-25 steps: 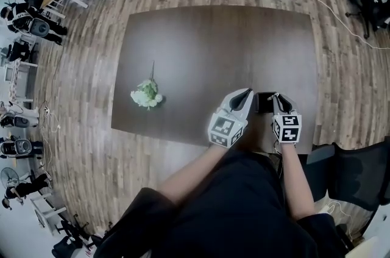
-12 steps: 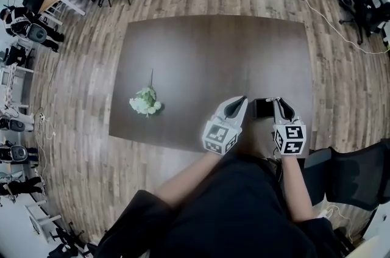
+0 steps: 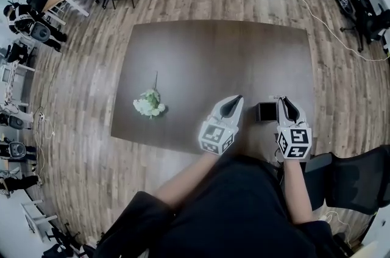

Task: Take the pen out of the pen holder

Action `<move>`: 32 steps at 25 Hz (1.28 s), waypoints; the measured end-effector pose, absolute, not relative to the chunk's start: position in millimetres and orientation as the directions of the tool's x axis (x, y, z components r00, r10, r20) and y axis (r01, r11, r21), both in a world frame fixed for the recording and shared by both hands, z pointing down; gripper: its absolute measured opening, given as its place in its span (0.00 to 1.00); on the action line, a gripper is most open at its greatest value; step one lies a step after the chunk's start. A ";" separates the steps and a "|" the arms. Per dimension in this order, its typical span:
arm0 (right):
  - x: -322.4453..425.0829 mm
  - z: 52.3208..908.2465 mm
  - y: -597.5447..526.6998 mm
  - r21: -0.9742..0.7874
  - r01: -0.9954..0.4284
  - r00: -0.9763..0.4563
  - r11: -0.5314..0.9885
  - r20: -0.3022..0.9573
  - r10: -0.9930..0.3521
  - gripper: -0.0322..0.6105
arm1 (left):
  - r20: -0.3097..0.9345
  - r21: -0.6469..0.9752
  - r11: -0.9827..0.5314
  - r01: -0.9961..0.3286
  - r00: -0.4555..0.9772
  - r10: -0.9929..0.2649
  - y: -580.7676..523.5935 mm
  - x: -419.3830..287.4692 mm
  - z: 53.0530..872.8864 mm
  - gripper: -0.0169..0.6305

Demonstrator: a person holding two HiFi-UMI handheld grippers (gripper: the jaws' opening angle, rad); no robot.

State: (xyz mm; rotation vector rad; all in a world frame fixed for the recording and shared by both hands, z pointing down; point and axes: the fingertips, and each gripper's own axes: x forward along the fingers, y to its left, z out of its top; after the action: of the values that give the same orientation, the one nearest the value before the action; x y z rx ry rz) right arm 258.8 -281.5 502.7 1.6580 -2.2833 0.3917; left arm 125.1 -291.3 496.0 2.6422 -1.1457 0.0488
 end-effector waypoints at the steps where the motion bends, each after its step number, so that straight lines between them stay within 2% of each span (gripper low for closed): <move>1: 257.5 500.8 -281.7 -0.044 -0.952 -0.296 0.303 0.385 -0.874 0.12 | 0.129 0.220 -0.652 -0.726 0.684 -0.718 -292.1 122.3 493.4 0.03; 20: 214.0 492.6 -281.3 -0.004 -0.950 -0.291 0.313 0.373 -0.881 0.12 | 0.110 0.182 -0.604 -0.776 0.627 -0.771 -294.3 55.2 484.1 0.03; 32: 200.4 489.2 -279.5 0.034 -0.948 -0.283 0.317 0.369 -0.886 0.12 | 0.116 0.188 -0.596 -0.781 0.620 -0.776 -293.9 39.4 489.4 0.03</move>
State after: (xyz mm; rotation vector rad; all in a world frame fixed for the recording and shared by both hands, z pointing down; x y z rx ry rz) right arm 200.4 -279.5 489.2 1.6456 -2.2690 0.2750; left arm 39.4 -293.9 489.4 2.6238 -1.2804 0.0321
